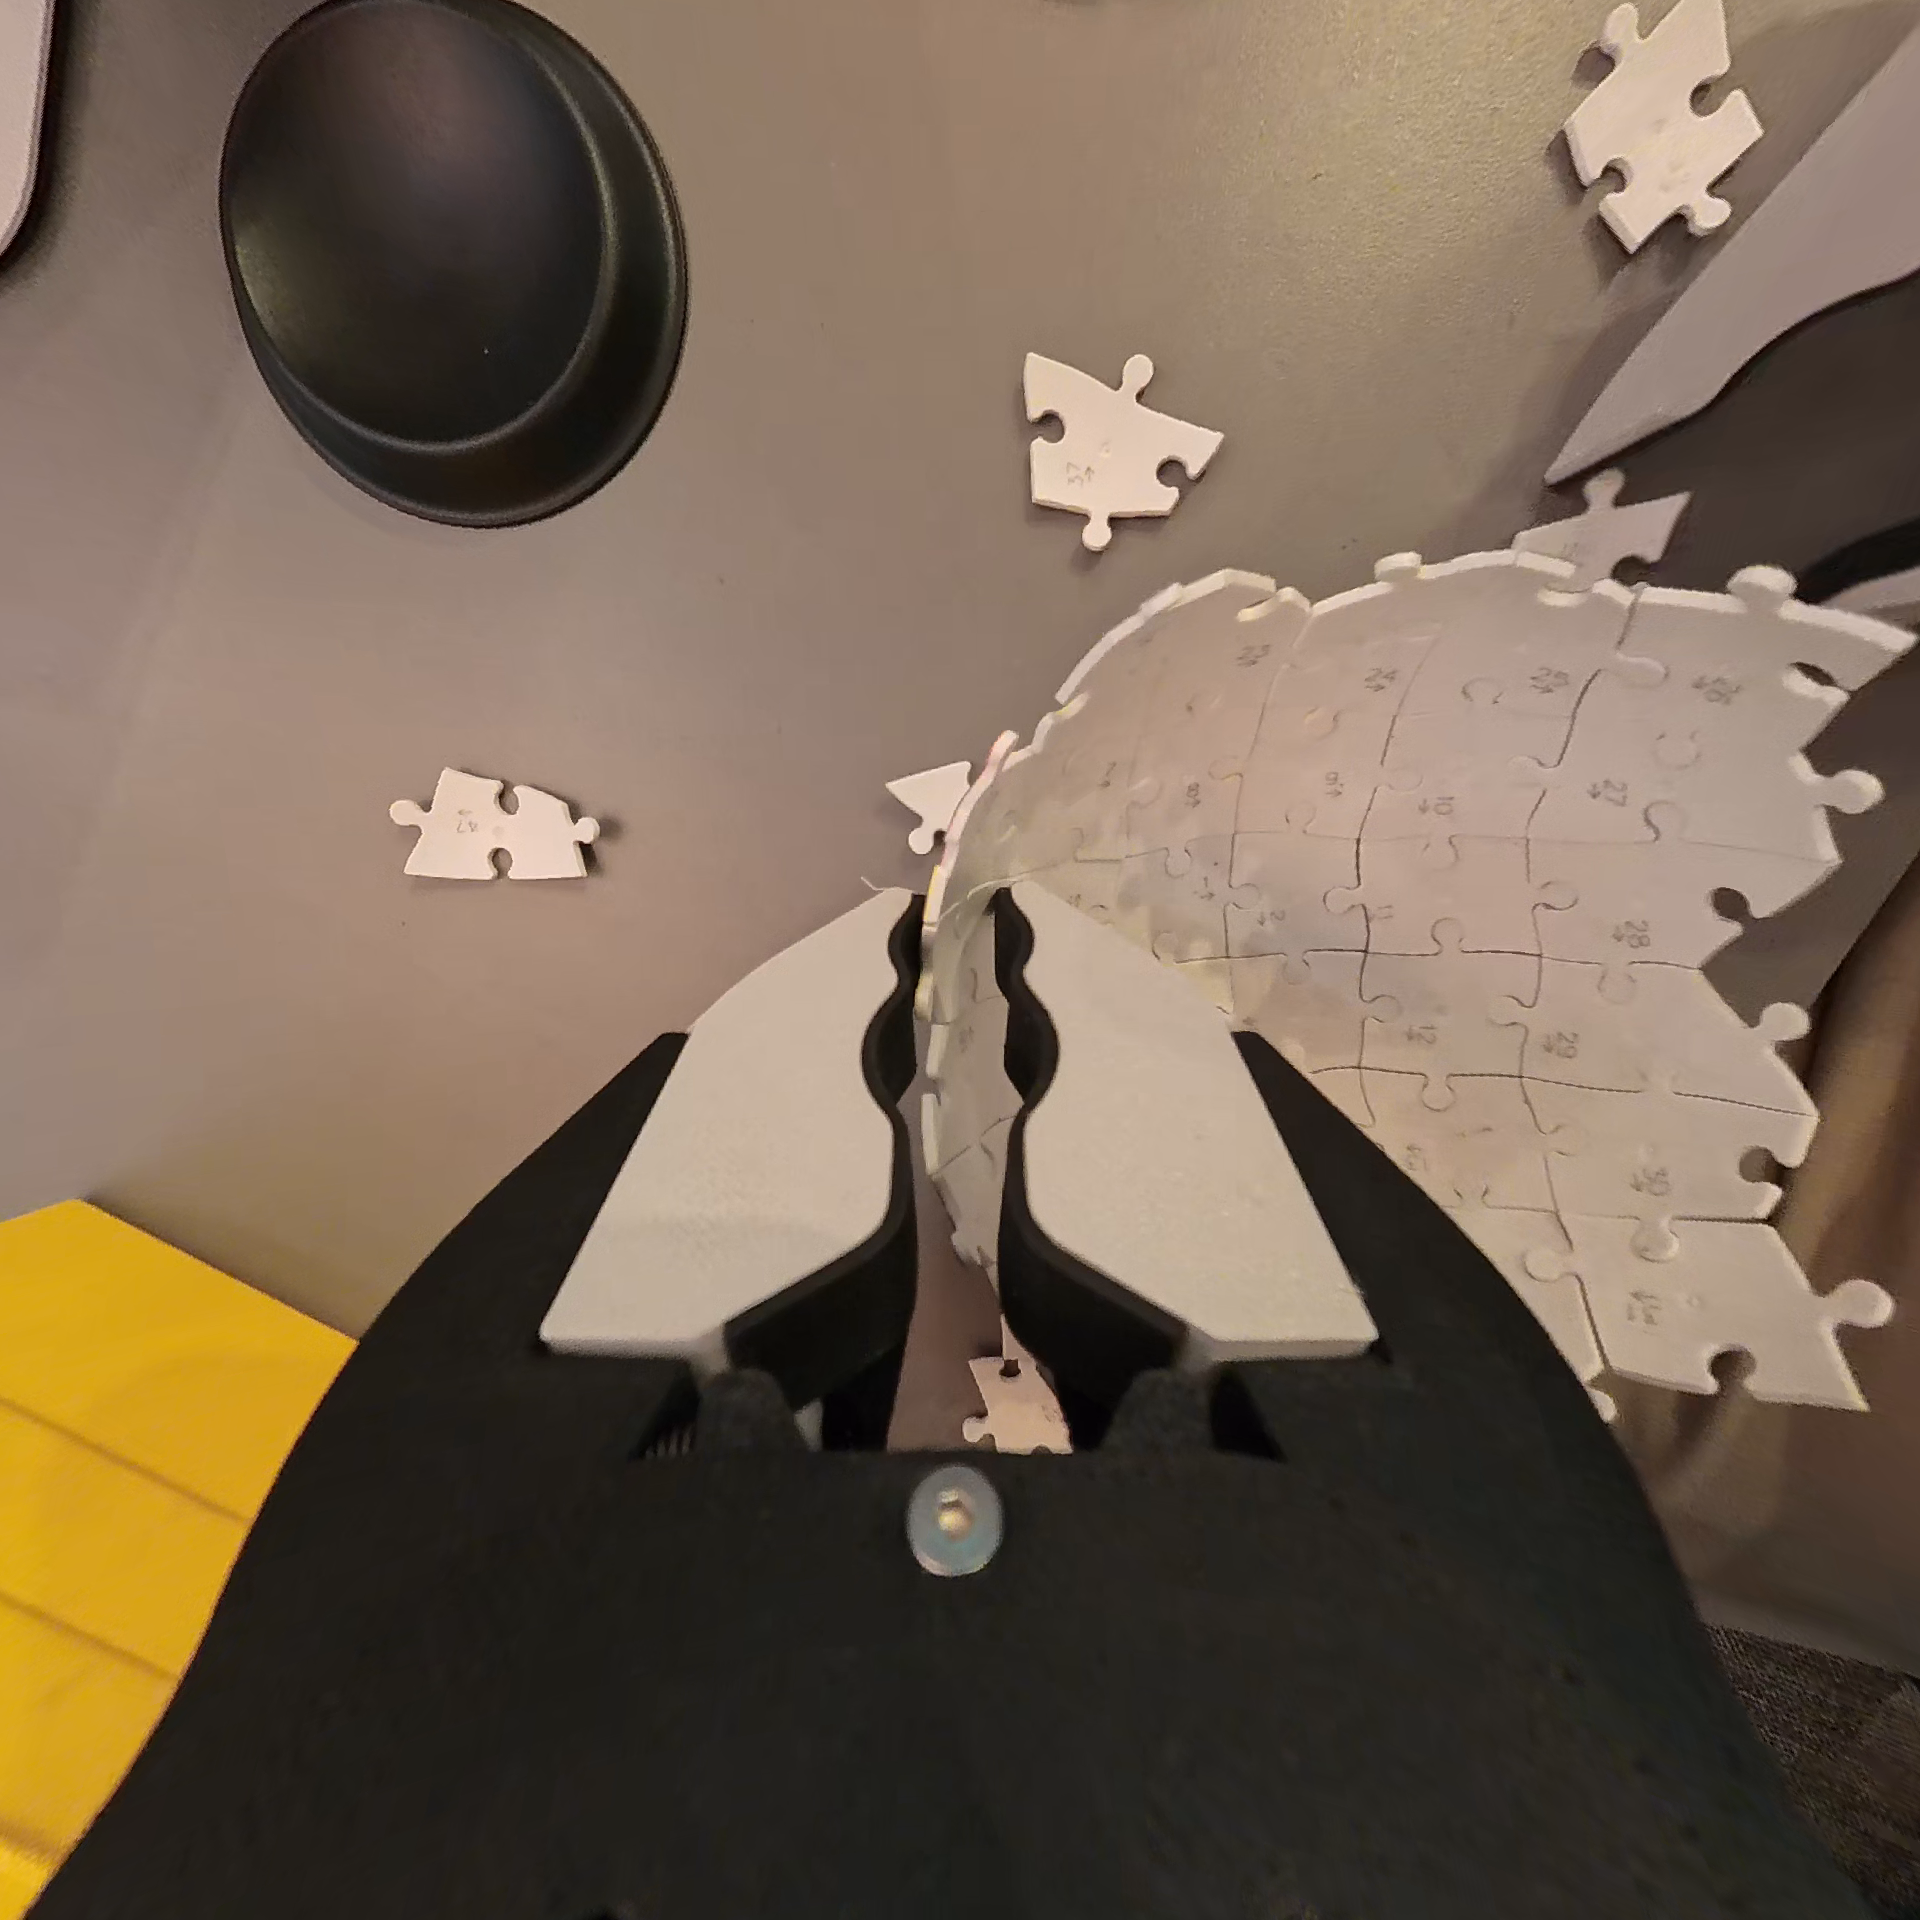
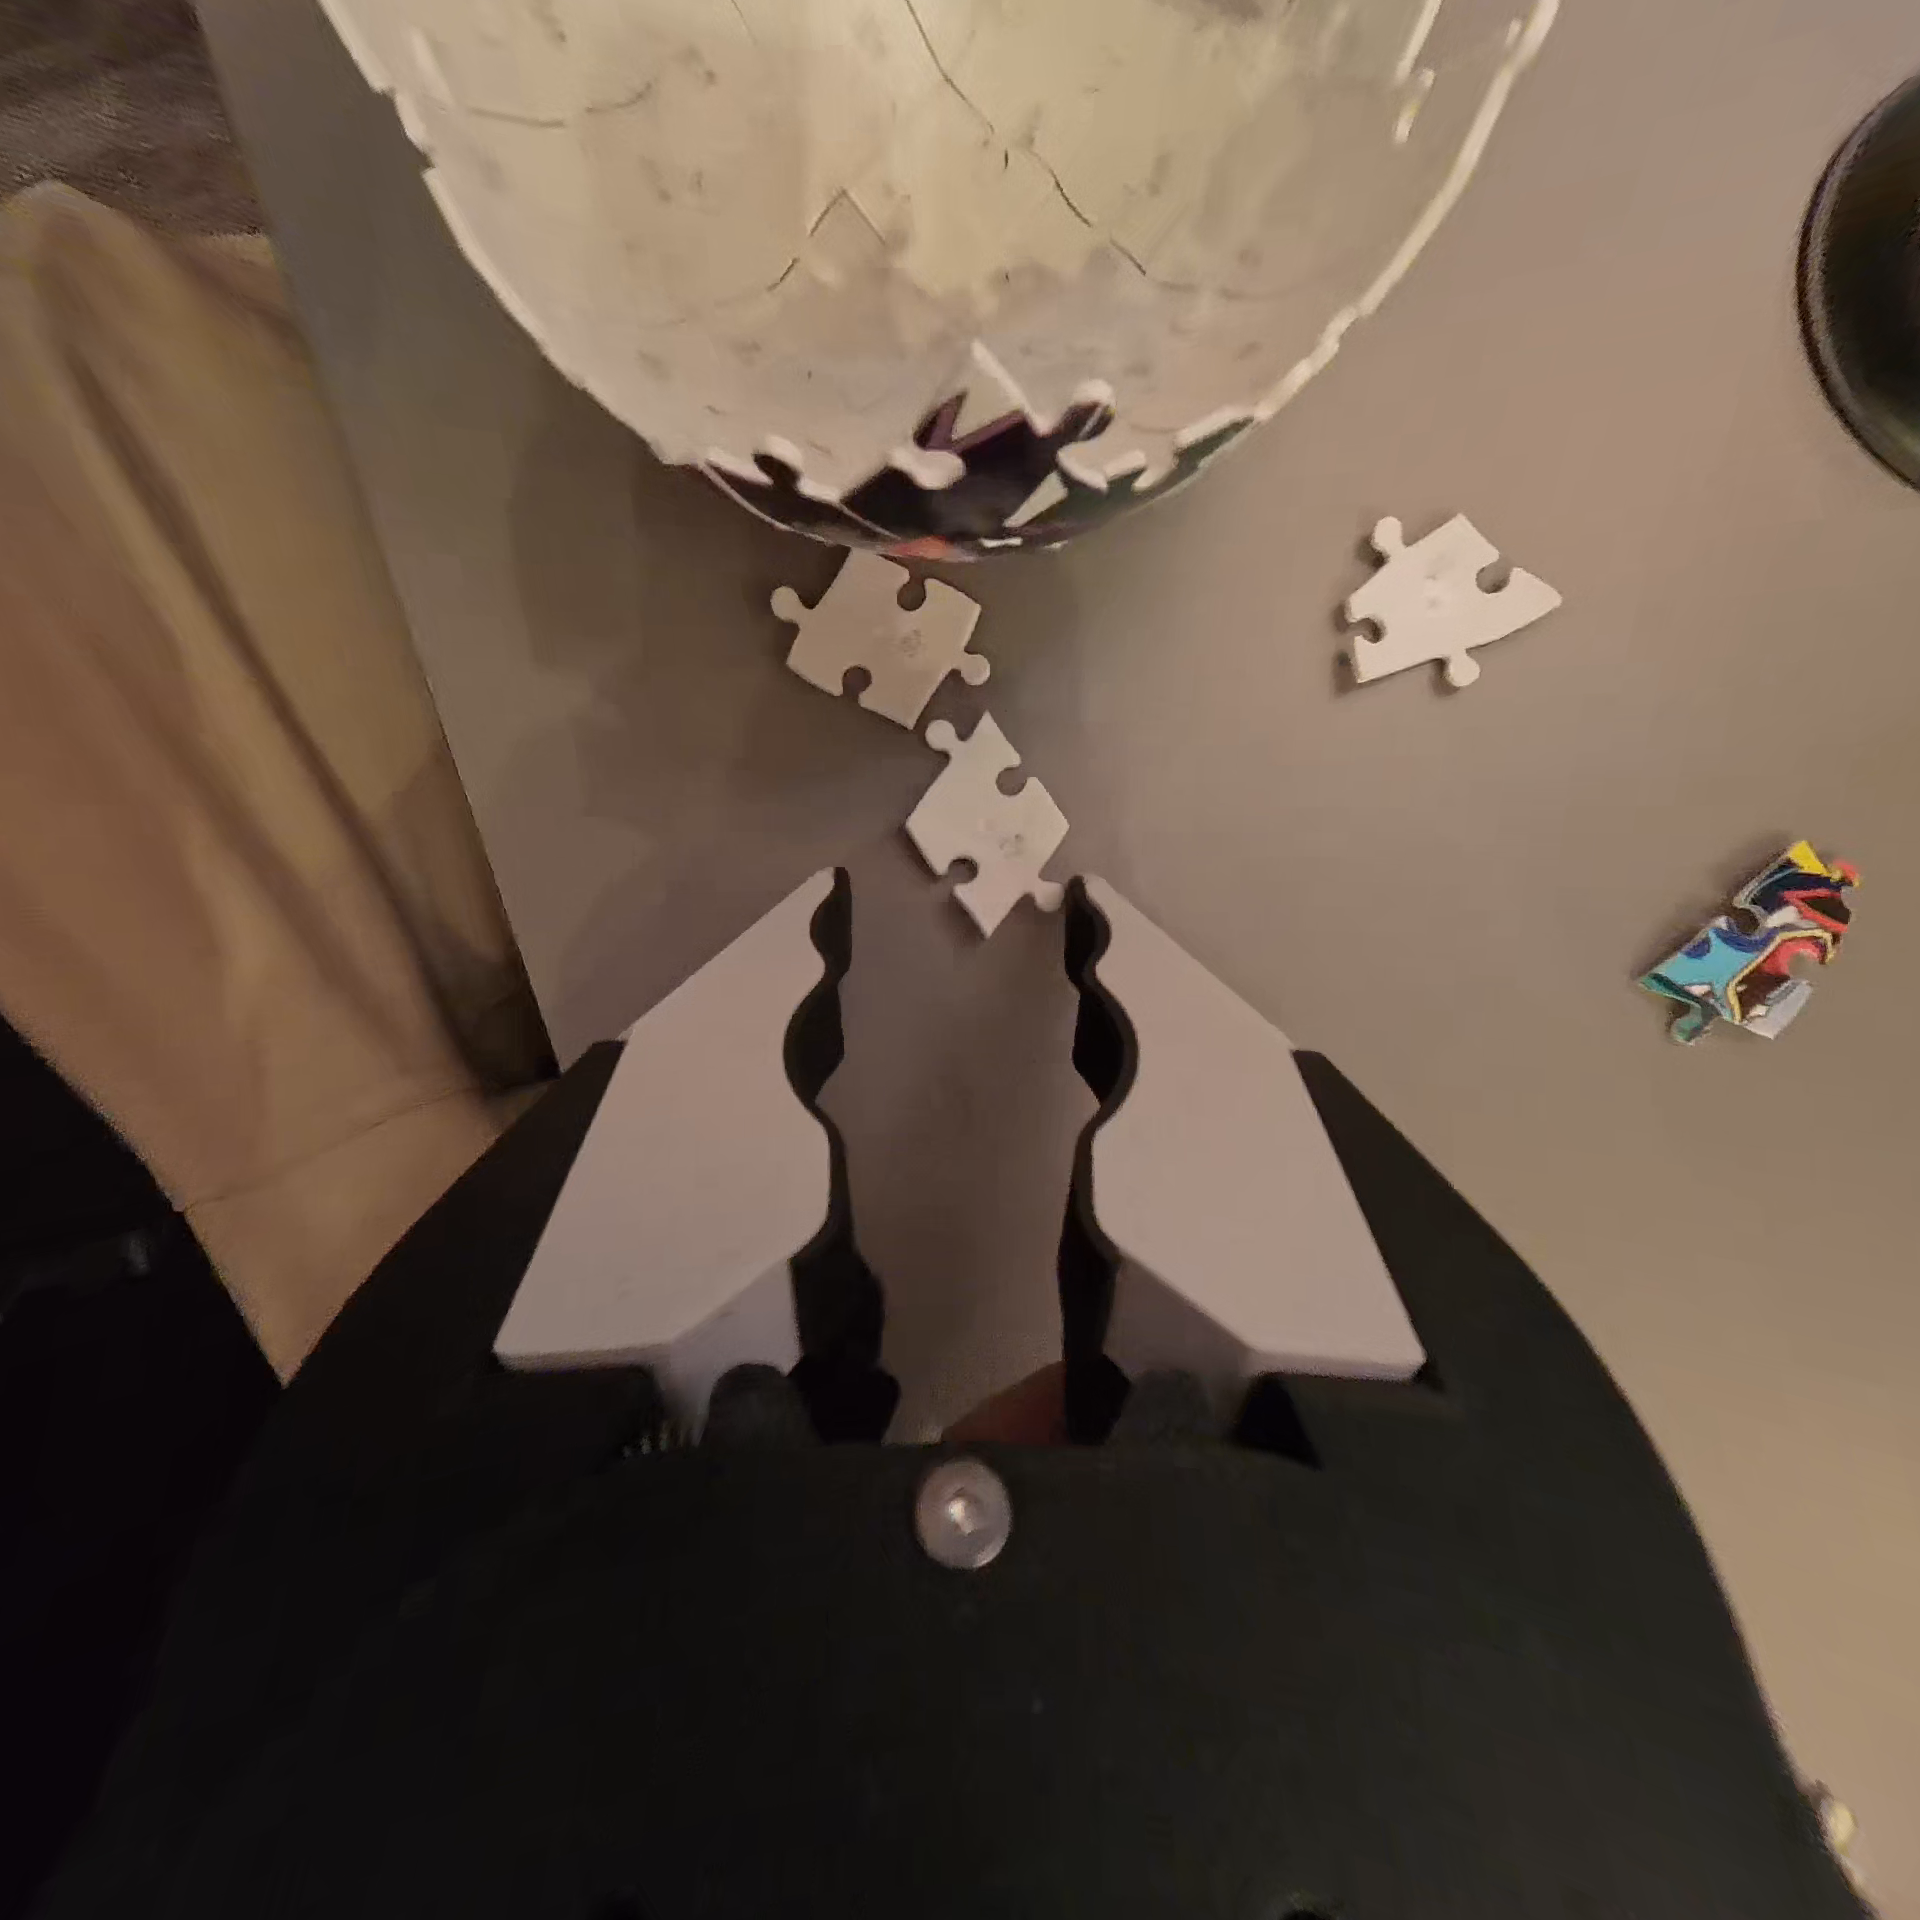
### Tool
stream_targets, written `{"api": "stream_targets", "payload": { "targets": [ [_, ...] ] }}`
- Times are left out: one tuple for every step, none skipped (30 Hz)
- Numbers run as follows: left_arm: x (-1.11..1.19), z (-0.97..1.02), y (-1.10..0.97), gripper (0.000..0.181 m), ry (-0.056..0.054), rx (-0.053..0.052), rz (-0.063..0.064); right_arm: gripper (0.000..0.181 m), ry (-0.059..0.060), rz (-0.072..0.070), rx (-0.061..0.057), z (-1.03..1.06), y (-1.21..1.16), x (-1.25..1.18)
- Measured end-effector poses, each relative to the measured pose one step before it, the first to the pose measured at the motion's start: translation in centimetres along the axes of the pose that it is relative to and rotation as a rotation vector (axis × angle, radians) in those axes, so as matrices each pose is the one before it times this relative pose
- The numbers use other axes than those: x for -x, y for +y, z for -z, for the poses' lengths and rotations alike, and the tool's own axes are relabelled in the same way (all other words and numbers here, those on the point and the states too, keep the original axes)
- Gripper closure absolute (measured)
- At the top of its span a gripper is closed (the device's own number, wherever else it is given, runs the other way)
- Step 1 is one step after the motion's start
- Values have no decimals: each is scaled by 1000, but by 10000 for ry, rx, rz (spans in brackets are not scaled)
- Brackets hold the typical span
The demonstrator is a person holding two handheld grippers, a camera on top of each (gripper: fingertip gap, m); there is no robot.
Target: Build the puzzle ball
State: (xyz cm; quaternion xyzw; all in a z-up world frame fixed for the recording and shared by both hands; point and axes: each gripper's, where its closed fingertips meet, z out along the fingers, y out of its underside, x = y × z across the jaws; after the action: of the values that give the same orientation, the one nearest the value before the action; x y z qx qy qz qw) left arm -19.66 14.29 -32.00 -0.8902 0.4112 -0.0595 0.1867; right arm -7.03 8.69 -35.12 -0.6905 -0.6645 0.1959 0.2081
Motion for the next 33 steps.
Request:
{"api": "stream_targets", "payload": {
  "targets": [
    [-22,38,-12,170,4,-11,-5,144,99,-47,25,-5,-53,-273],
    [-6,22,2,170,3,-3,3,147,-7,28,-37,-55,-76,-107],
    [21,6,12,170,-7,8,3,150,-115,17,-77,-80,-94,89],
    [43,0,4,170,-15,1,8,155,7,36,-59,-54,-101,-94],
    [19,-6,15,170,2,-3,7,159,-23,0,-49,-57,-82,-87],
    [24,-8,38,170,5,1,12,162,-41,-54,-55,-63,-94,-114],
    [21,-15,43,169,1,7,15,163,-51,74,-46,-39,-39,-61],
    [32,-24,47,169,-3,7,6,163,-66,66,3,1,2,-24],
    [22,-24,22,169,-1,6,9,165,-75,36,32,30,37,-31],
    [-7,-3,-4,169,1,-8,-2,166,-82,47,-8,12,13,1],
    [3,6,-10,169,0,-5,-4,166,-62,14,-44,8,10,6],
    [-6,8,-5,169,3,-5,-7,166,-48,10,-38,32,28,11],
    [-2,12,4,169,2,-4,-1,166,-34,-15,-21,39,44,9],
    [24,25,6,169,-14,5,3,166,-30,-5,-30,26,22,-4],
    [70,33,5,169,-32,1,0,166,-23,12,-31,12,20,-6],
    [69,39,-24,169,-23,-16,7,166,-24,10,3,49,32,-33],
    [38,37,-23,169,6,-22,26,167,5,62,-11,100,-20,-57],
    [33,20,-16,168,8,-17,18,167,7,46,-27,152,-75,-57],
    [44,21,7,168,2,-6,4,167,3,46,-19,216,-104,-90],
    [44,18,4,167,-5,-18,-4,166,61,94,-58,302,-192,-213],
    [3,-5,-23,166,13,-31,0,166,64,95,-12,374,-158,-301],
    [-6,-9,-12,166,13,-20,3,166,65,100,-8,446,-224,-390],
    [22,-31,-18,166,-6,-6,11,166,65,104,-66,529,-369,-439],
    [13,-51,-45,166,-2,6,-11,167,57,133,-110,589,-540,-449],
    [-29,-65,-60,166,23,23,-34,167,42,172,-85,603,-589,-439],
    [-29,-62,-106,166,39,24,-58,167,48,186,-2,549,-532,-453],
    [-9,-76,-193,166,23,24,-66,167,71,205,10,476,-499,-509],
    [-7,-85,-234,166,3,57,-99,167,71,211,-18,396,-512,-523],
    [-7,-89,-331,165,-17,42,-137,167,21,188,-27,340,-495,-446],
    [-85,-120,-414,165,25,33,-146,167,3,187,-2,243,-406,-418],
    [-123,-164,-393,163,42,73,-159,167,6,194,33,168,-289,-412],
    [-65,-166,-305,163,7,127,-180,167,-27,177,41,94,-194,-352],
    [-17,-173,-237,163,-43,161,-200,167,-98,151,9,49,-150,-230]
  ]
}}
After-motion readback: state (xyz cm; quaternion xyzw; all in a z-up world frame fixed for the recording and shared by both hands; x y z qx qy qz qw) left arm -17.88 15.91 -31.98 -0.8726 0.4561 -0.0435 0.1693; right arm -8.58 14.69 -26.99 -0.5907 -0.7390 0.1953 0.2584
